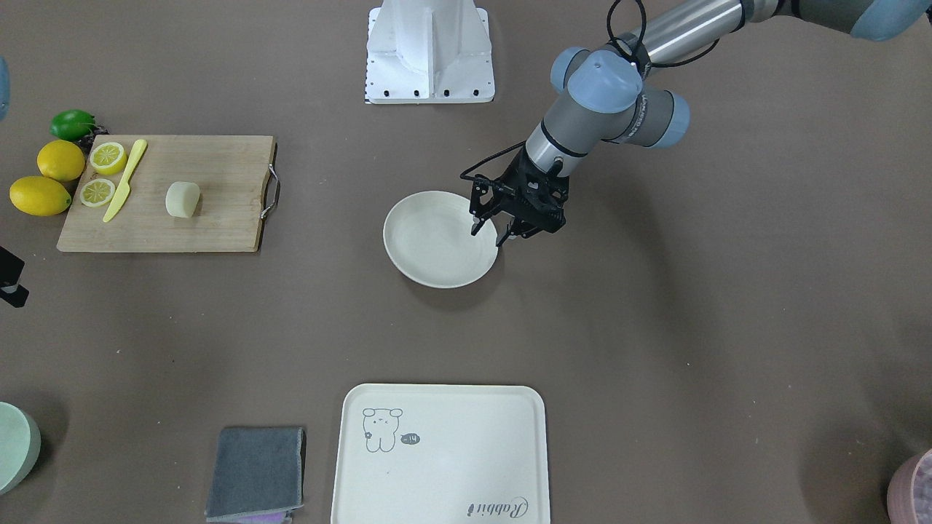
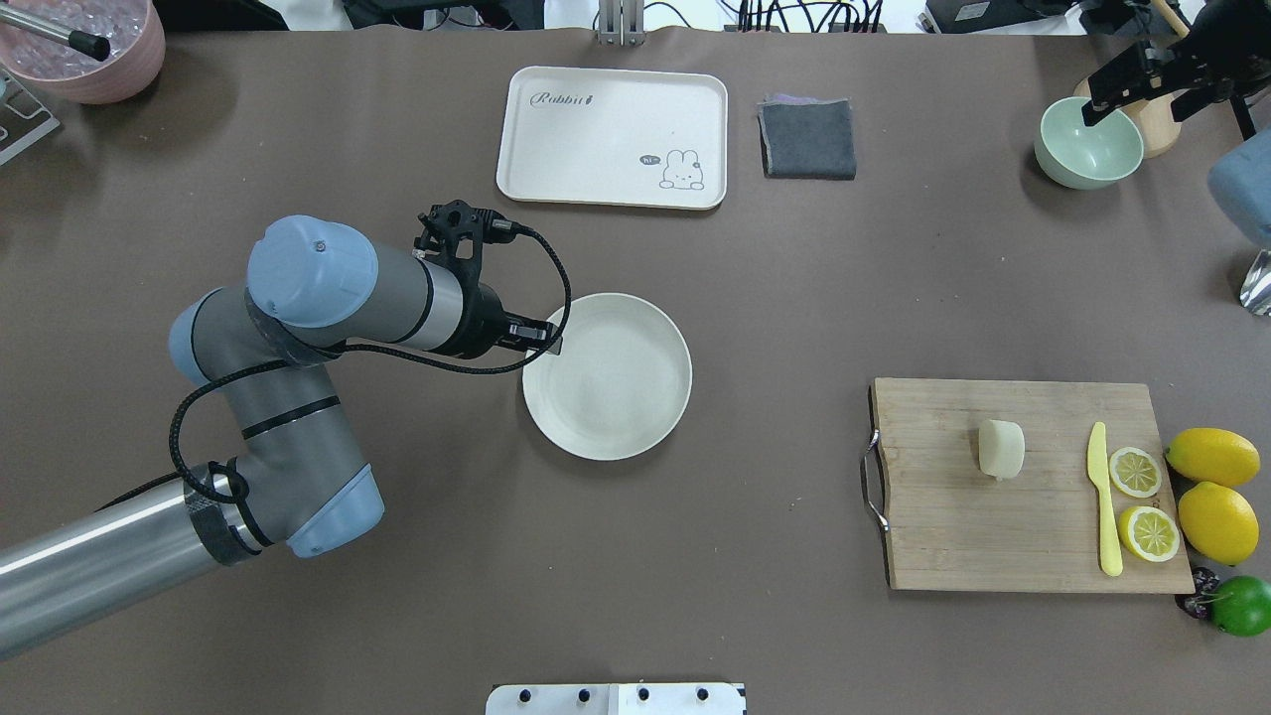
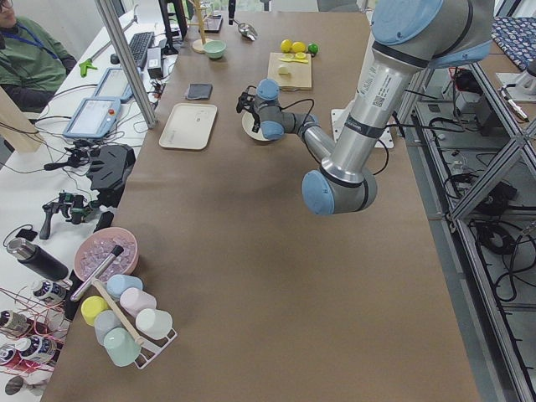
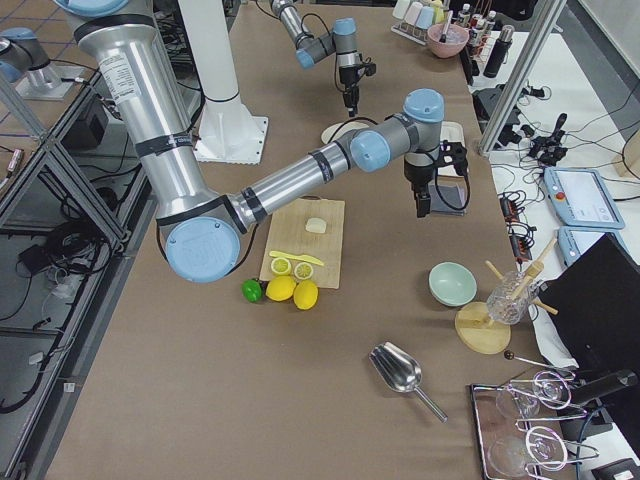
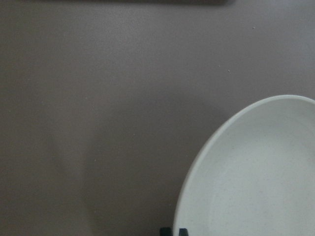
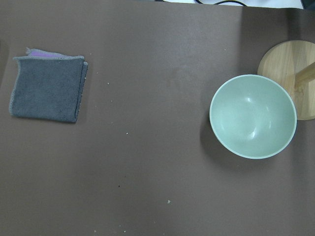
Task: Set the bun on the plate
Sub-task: 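Slide the white plate with the left gripper toward the table centre, then release the plate and withdraw the left arm while the right arm reaches out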
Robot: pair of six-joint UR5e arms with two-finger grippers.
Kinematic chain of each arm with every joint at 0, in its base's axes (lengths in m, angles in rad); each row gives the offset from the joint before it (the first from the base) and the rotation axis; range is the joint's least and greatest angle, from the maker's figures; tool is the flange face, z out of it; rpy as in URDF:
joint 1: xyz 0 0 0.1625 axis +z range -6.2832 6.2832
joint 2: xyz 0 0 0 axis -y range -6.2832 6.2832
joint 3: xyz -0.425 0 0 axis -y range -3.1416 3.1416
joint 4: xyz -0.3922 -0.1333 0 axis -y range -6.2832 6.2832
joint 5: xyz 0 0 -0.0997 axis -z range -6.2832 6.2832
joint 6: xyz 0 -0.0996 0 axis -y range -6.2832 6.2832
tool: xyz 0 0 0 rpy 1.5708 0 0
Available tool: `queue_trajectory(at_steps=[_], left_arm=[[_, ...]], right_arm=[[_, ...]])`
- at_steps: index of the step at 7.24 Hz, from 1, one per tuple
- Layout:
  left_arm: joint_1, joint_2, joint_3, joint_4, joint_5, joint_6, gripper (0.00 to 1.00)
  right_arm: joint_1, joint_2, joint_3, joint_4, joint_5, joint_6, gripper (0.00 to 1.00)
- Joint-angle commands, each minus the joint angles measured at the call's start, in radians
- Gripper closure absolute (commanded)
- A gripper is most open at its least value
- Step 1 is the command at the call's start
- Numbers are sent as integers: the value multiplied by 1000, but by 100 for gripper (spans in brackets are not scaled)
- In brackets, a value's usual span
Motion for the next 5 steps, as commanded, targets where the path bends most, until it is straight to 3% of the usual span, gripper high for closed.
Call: queue_trajectory(at_steps=[1,3,5], left_arm=[[-12,1,-39,-3,2,-3,4],[-113,1,-38,22,-36,9,4],[-287,24,-27,106,-174,243,4]], right_arm=[[1,-10,9,-1,9,3,0],[-23,-11,12,0,7,9,0],[-43,-24,-17,-3,-2,10,0]])
